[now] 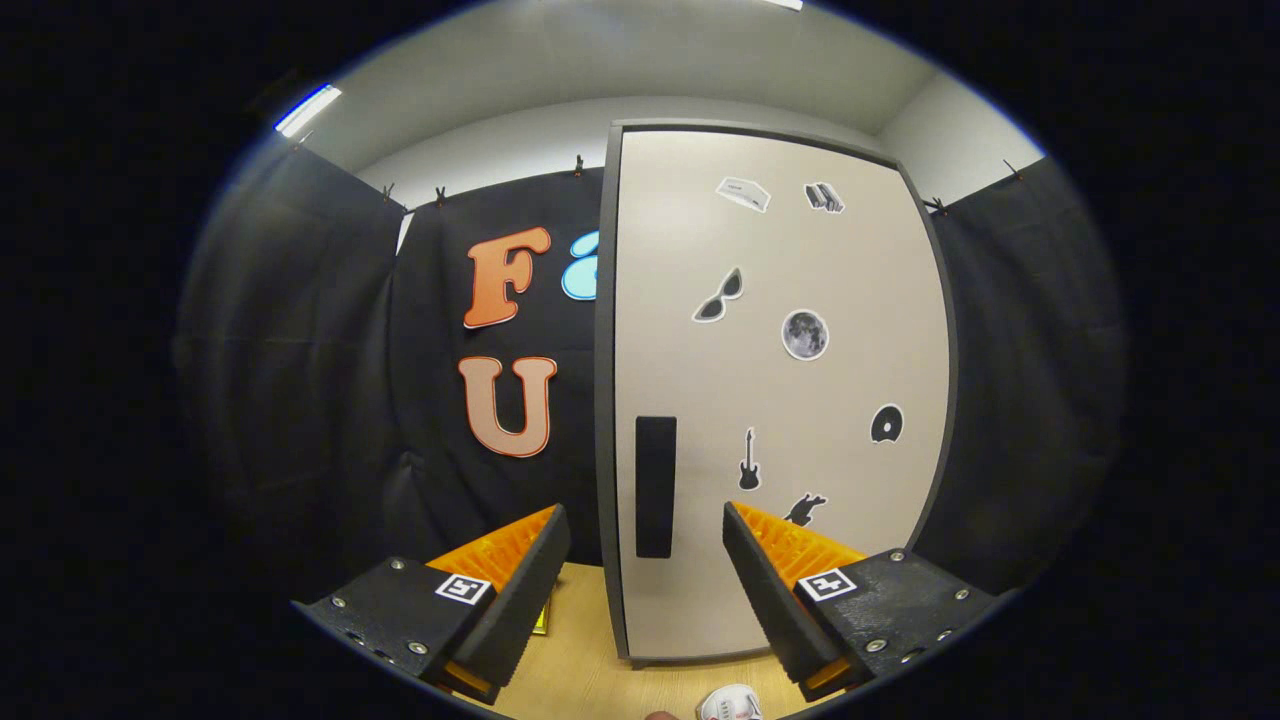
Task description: Open the shoe cabinet door, grab the shoes and put them into the shoe cabinet, then close the shoe cabinet door.
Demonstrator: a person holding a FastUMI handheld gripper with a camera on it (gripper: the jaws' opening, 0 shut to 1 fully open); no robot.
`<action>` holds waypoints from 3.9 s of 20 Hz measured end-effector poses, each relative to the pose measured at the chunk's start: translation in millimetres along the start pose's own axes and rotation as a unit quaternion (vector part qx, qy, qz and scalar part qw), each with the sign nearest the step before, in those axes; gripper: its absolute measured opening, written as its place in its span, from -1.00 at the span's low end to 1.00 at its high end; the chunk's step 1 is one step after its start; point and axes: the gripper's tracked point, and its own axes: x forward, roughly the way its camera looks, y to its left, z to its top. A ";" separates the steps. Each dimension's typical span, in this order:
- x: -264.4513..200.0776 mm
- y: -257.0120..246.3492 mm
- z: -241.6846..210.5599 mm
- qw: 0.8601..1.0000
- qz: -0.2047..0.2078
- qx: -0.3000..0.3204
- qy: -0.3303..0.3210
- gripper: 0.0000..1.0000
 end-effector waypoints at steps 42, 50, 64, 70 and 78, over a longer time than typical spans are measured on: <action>-14.4 -36.0 -22.3 1.000 0.019 0.006 0.008 -0.33; -51.0 -61.4 -25.0 0.999 0.034 0.019 0.001 -0.34; -96.0 -107.6 -21.3 0.999 0.039 0.030 -0.007 -0.34; -131.2 -136.5 -17.7 0.999 0.026 0.032 -0.011 -0.34; -163.9 -177.0 -21.9 1.000 0.007 0.028 -0.008 -0.35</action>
